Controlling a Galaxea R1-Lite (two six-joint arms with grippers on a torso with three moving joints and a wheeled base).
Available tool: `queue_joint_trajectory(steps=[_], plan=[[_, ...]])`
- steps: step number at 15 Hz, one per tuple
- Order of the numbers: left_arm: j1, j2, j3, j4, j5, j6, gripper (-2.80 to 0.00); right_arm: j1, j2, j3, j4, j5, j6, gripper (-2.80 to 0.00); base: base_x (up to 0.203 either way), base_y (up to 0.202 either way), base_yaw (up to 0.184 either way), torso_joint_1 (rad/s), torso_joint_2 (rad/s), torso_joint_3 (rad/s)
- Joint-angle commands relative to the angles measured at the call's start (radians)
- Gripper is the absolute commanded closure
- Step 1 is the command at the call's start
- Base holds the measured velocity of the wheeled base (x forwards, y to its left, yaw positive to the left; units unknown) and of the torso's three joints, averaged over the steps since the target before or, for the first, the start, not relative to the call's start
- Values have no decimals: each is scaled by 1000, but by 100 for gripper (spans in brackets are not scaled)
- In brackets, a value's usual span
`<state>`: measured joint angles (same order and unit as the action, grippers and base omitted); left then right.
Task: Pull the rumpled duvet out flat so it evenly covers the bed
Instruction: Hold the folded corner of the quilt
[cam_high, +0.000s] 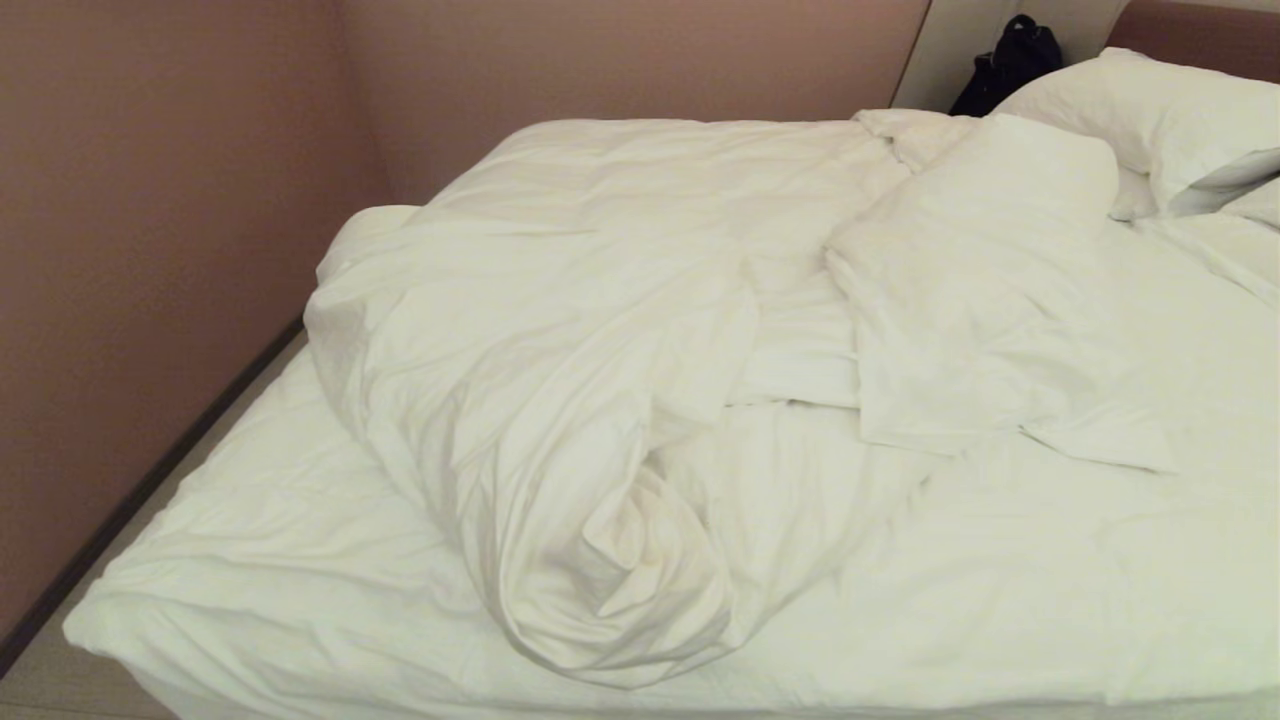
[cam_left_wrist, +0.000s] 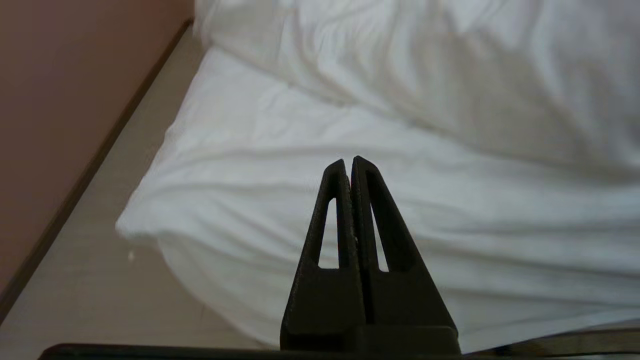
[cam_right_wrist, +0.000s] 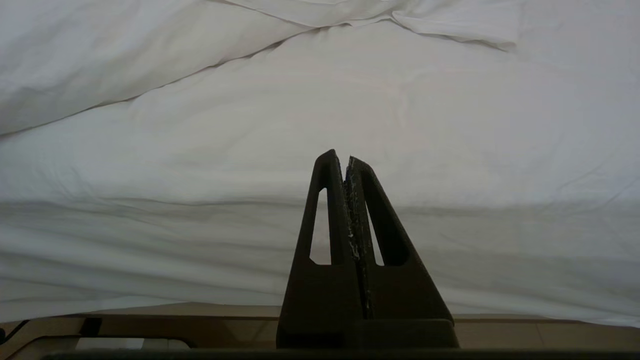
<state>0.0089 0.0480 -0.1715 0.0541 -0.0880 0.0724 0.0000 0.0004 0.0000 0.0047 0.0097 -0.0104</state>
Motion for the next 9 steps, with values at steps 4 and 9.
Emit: queue_joint_trajectory(steps=[4,9], plan=[[0,374,-219,6,-114,-84,0,0,0,0,0,1,0,0,0,0,0,0,0,0],[0,793,-435,1,-262,-154,0,0,0,0,0,1,0,0,0,0,0,0,0,0]])
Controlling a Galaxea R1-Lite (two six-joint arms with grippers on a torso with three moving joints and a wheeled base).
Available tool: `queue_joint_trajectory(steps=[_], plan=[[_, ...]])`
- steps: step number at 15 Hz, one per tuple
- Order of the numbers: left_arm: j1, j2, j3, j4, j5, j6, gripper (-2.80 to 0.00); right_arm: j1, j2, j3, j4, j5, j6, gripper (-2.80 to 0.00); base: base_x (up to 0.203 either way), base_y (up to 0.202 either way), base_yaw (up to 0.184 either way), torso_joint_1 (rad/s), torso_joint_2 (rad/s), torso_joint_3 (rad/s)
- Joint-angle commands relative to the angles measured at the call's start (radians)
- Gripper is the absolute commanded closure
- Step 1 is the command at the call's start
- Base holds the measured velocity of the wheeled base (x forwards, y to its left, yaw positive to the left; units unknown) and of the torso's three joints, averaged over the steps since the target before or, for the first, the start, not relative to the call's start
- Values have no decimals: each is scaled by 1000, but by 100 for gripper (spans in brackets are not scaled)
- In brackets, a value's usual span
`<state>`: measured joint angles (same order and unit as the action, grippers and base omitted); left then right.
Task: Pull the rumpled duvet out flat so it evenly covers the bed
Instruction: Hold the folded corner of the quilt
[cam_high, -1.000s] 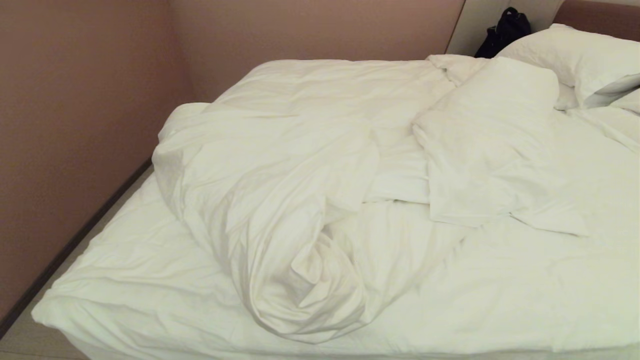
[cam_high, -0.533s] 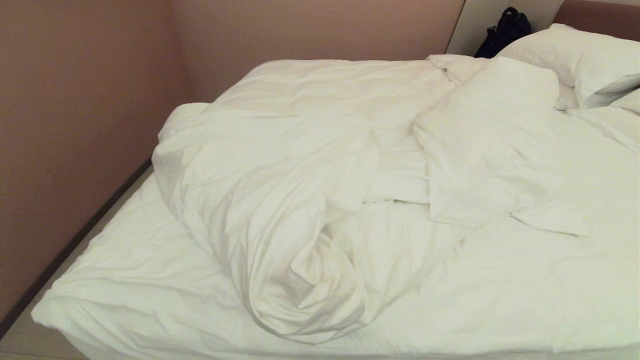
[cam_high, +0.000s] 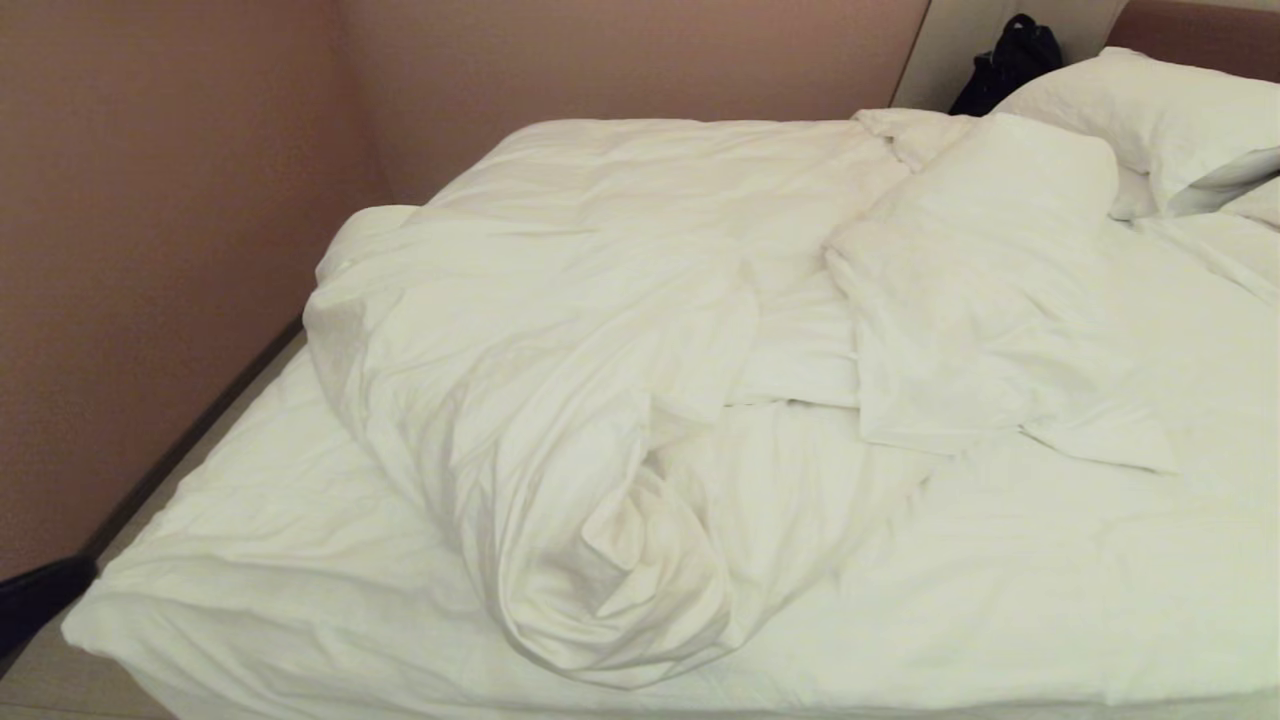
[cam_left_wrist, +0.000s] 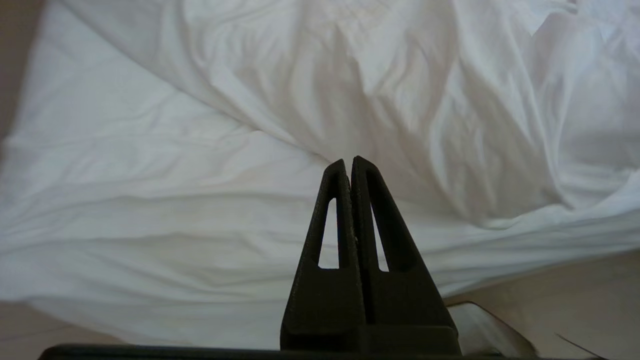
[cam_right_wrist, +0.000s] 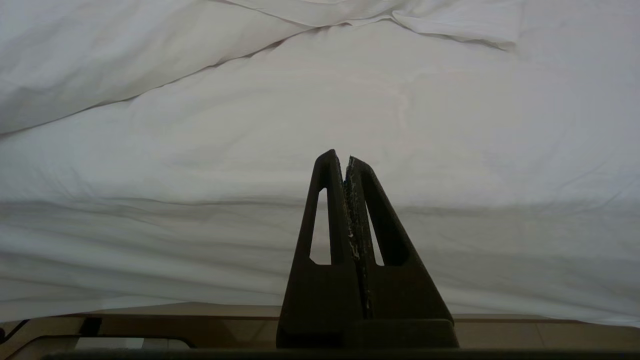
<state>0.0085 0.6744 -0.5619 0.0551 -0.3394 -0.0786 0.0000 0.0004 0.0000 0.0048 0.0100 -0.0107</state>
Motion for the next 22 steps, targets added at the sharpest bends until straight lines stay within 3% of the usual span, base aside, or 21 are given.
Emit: queue_joint_trajectory(steps=[1,7,15,18,22], plan=[[1,194,-77,-3,-35,-13,0,0,0,0,0,1,0,0,0,0,0,0,0,0],[-4,572,-200,-189,-48,-12,0,0,0,0,0,1,0,0,0,0,0,0,0,0],[-66,1005,-482,-219,-64,-10,0,0,0,0,0,1,0,0,0,0,0,0,0,0],[-146,1073,-553,-224,-58,2,0,0,0,0,0,1,0,0,0,0,0,0,0,0],[-182,1142,-625,-224,-53,2,0,0,0,0,0,1,0,0,0,0,0,0,0,0]])
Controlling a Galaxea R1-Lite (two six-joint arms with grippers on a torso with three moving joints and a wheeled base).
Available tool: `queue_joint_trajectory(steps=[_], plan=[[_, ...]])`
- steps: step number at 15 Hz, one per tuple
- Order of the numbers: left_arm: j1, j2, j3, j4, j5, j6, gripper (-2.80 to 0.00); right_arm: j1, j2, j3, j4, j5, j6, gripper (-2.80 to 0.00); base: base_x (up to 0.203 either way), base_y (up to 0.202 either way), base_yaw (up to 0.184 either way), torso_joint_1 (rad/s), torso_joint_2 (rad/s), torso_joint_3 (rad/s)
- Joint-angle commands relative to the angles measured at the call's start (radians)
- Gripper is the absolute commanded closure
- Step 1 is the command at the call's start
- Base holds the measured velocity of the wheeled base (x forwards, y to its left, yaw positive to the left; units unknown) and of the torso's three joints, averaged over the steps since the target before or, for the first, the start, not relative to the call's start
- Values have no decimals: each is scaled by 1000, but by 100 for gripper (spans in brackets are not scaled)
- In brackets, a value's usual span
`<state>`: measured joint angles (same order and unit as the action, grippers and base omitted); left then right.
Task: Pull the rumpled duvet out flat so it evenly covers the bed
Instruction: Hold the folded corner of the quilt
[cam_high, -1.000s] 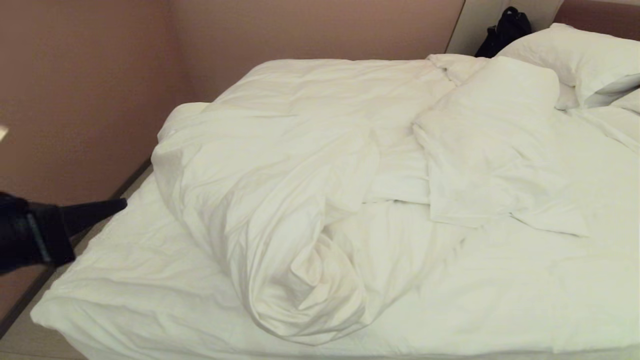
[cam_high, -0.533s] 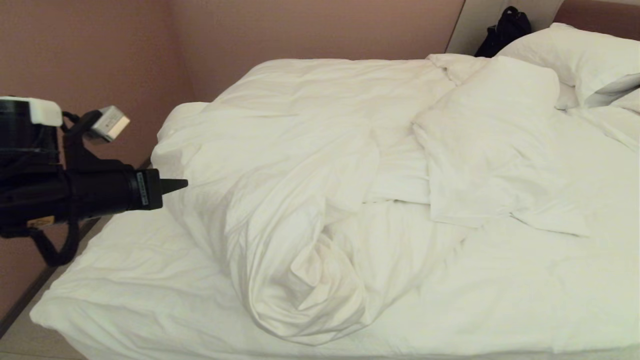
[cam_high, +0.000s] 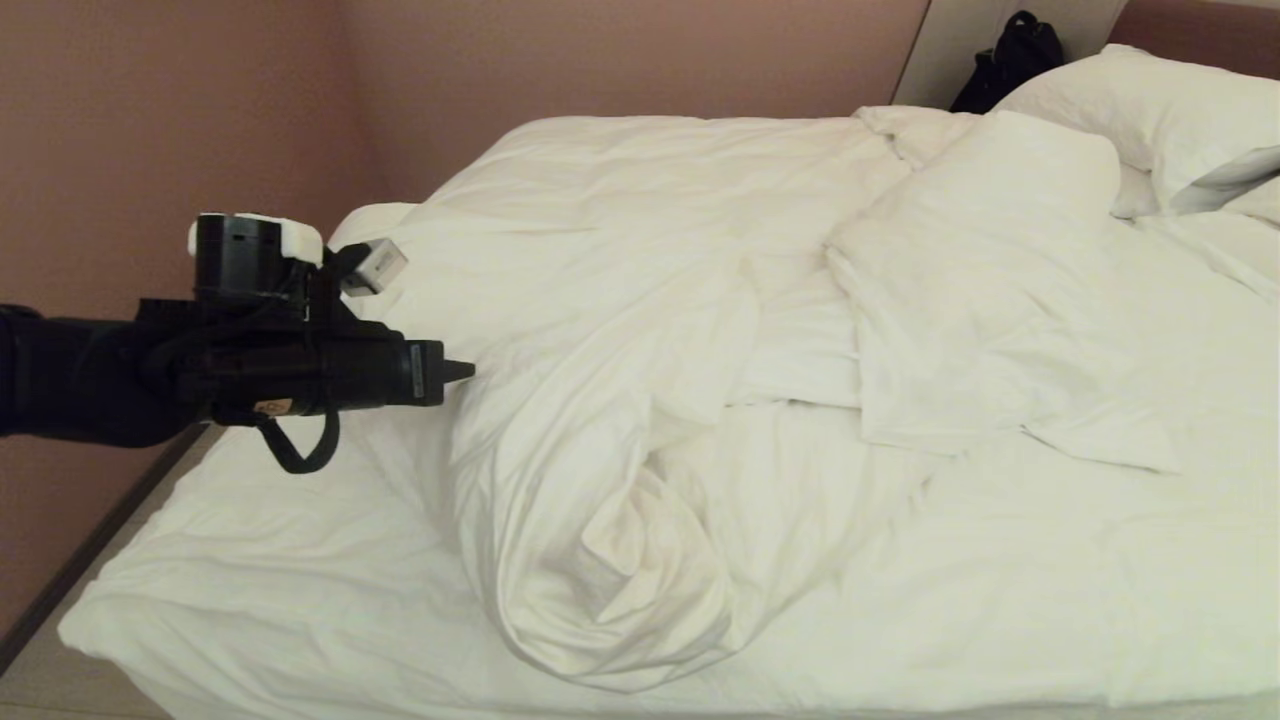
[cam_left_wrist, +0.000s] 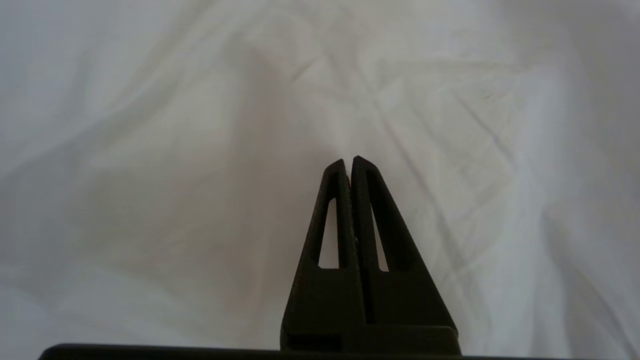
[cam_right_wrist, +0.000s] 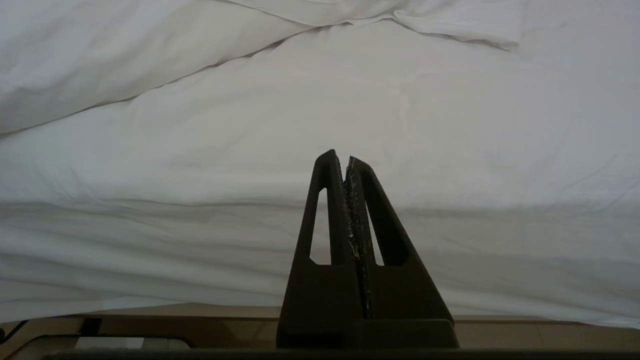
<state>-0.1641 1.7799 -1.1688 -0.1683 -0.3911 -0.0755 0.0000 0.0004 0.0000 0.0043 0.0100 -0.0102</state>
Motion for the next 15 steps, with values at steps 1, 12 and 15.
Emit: queue_joint_trajectory(steps=[1,12,15], plan=[[-11,61,-33,-1,-2,0,0,0,0,0,0,1,-2,0,0,0,0,0,0,0],[-60,72,-26,-126,1,43,0,0,0,0,0,1,-1,0,0,0,0,0,0,0],[-60,62,-20,-125,3,45,0,0,0,0,0,1,-1,0,0,0,0,0,0,0]])
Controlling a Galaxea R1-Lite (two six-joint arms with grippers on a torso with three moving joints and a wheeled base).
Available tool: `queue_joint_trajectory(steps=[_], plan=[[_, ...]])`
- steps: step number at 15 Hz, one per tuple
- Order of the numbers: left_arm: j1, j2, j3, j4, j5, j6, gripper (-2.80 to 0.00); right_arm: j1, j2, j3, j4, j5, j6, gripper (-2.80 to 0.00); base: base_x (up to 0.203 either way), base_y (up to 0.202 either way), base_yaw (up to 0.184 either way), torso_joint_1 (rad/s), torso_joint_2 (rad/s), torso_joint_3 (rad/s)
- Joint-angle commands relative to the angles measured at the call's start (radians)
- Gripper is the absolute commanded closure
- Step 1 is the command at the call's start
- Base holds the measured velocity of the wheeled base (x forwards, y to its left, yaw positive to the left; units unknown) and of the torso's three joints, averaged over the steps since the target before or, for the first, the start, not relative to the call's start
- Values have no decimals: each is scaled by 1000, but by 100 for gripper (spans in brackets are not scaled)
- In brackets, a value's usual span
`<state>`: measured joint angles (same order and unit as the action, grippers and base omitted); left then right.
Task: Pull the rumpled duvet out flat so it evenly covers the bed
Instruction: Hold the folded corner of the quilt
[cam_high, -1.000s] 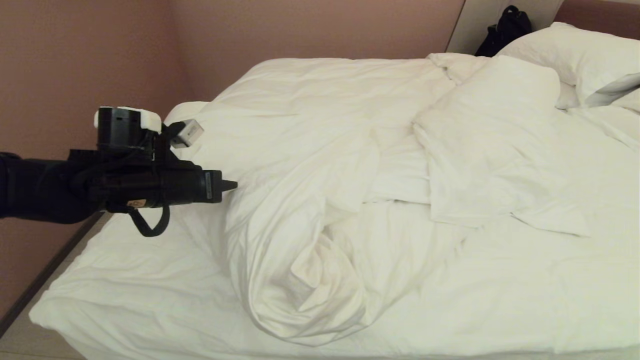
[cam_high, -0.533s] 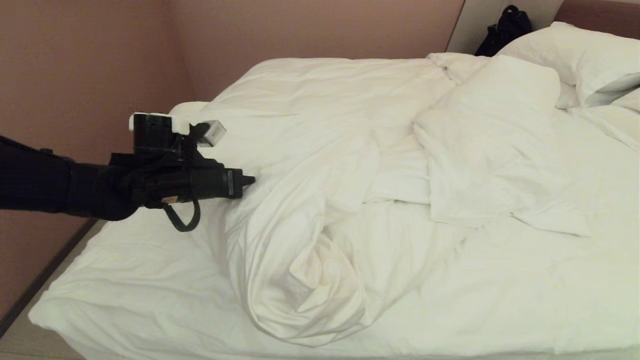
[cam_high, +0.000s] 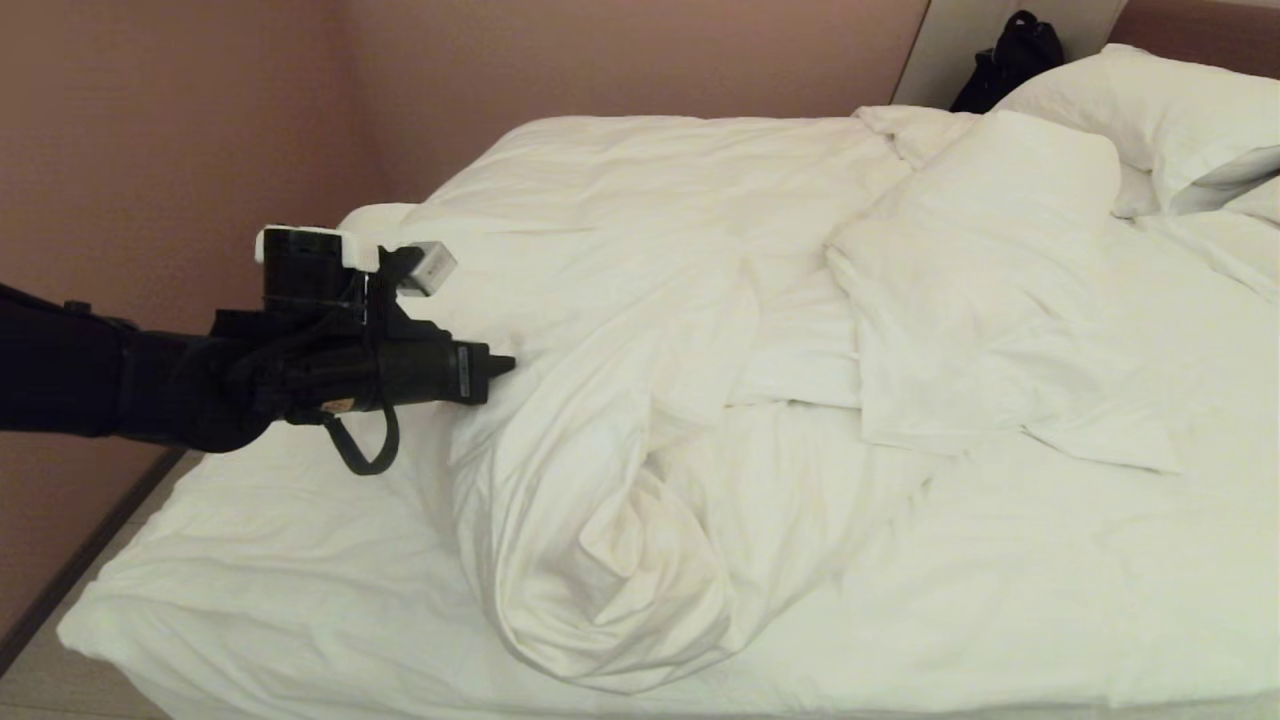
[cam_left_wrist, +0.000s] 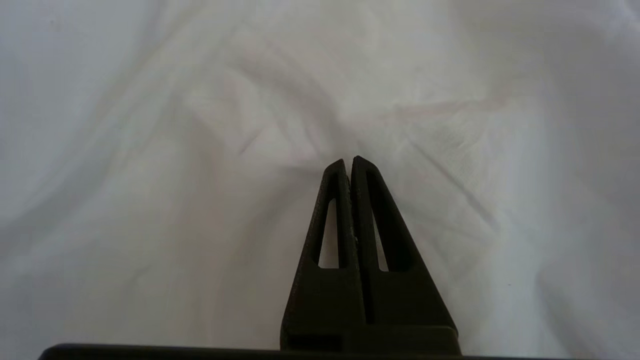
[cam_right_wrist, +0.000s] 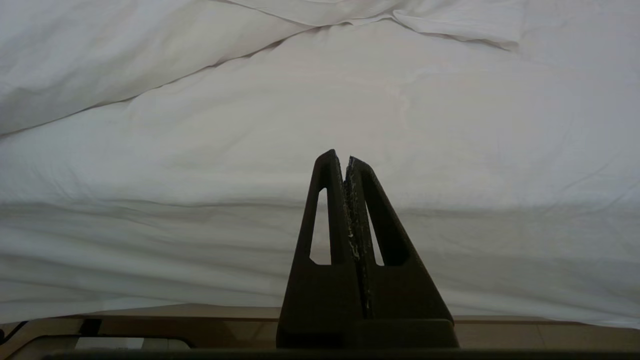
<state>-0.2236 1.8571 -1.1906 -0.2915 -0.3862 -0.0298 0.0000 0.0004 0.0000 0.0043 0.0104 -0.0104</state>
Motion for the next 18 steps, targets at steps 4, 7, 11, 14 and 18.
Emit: queue_joint_trajectory(steps=[4,7,11,14,18], plan=[[0,-26,5,-1,11,4,-280,0,0,0,0,0,0,0,0,0,0,0,0,0],[0,-26,6,-2,11,4,-280,0,0,0,0,0,0,0,0,0,0,0,0,0],[0,-24,11,-6,9,10,-280,0,0,0,0,0,0,0,0,0,0,0,0,0],[0,-21,9,-3,10,11,-280,0,0,0,0,0,0,0,0,0,0,0,0,0],[-5,23,9,0,12,48,-280,0,0,0,0,0,0,0,0,0,0,0,0,0]])
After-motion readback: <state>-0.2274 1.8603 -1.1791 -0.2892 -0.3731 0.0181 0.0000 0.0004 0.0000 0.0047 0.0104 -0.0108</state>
